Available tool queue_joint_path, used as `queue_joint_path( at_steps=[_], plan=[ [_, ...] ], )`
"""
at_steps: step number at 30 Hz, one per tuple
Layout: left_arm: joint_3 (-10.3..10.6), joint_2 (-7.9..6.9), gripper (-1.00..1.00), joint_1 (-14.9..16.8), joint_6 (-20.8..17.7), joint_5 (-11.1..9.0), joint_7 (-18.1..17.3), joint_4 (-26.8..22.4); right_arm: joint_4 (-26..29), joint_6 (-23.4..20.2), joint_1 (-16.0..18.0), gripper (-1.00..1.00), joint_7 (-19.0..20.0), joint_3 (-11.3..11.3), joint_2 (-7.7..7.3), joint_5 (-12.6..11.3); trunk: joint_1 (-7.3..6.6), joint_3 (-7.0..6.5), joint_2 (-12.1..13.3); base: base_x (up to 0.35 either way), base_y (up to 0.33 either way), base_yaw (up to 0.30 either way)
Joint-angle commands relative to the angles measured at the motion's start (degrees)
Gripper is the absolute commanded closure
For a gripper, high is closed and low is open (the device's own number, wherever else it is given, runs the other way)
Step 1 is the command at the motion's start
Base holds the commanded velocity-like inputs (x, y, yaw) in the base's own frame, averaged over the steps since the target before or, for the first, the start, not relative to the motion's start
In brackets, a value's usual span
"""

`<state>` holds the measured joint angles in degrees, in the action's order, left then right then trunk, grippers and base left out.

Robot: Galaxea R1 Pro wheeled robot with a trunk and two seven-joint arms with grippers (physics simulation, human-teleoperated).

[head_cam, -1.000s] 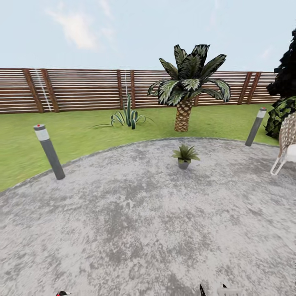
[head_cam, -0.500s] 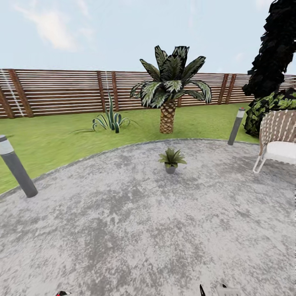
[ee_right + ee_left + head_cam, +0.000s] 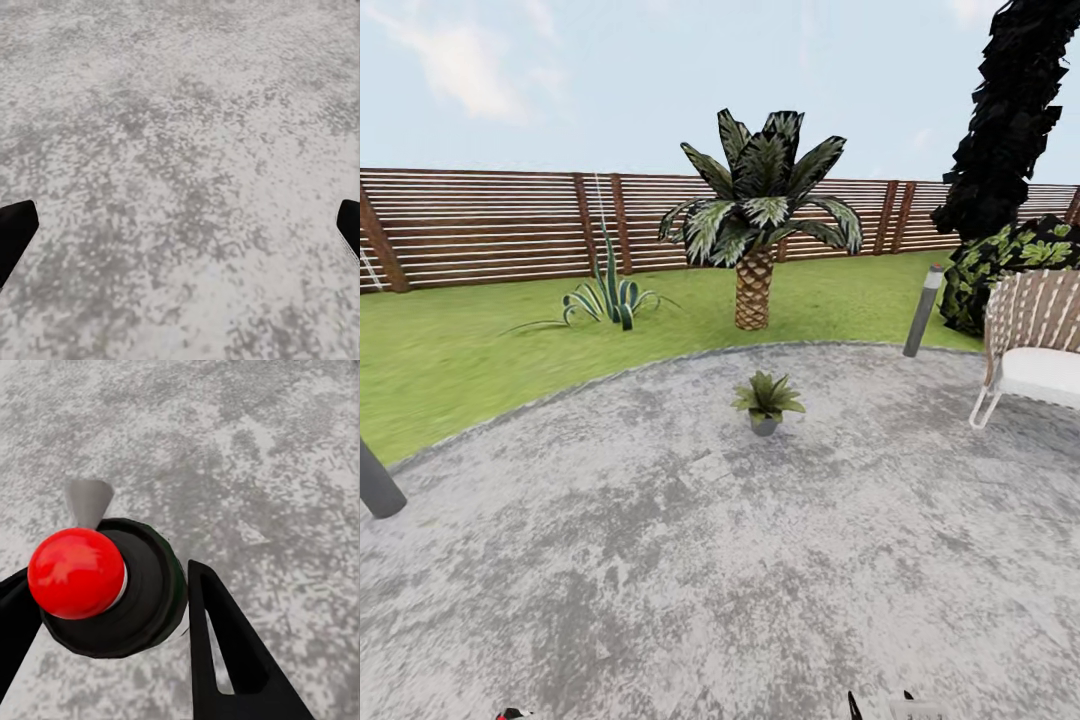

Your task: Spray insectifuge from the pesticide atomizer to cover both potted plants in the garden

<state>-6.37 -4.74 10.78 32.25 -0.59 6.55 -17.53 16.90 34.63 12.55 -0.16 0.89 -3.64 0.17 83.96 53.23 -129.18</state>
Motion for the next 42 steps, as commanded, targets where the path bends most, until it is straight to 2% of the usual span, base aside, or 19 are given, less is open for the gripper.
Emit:
queue_joint_path(
  at_steps=[1, 17, 32, 42],
  plan=[
    [0.0, 0.00, 1.00, 0.0, 0.2, -0.1, 0.1, 0.0, 0.0, 0.2, 0.0, -1.00, 0.0, 0.1, 0.02, 0.0, 0.02, 0.05, 0.0, 0.338, 0.000, 0.000],
    [0.1, 0.00, 1.00, 0.0, 0.2, 0.0, 0.1, 0.0, 0.0, 0.1, 0.1, -1.00, -0.1, 0.2, -0.05, 0.0, 0.02, 0.05, 0.0, 0.338, 0.000, -0.009],
    [0.1, 0.00, 1.00, 0.0, 0.2, 0.0, 0.1, 0.0, 0.0, 0.1, 0.1, -1.00, -0.1, 0.1, -0.05, 0.0, 0.02, 0.05, 0.0, 0.316, -0.086, -0.238],
    [0.1, 0.00, 1.00, 0.0, 0.2, 0.0, 0.1, 0.0, -0.1, 0.1, 0.0, -1.00, -0.1, 0.1, 0.03, 0.0, 0.02, 0.05, 0.0, 0.286, -0.161, -0.023]
  ],
)
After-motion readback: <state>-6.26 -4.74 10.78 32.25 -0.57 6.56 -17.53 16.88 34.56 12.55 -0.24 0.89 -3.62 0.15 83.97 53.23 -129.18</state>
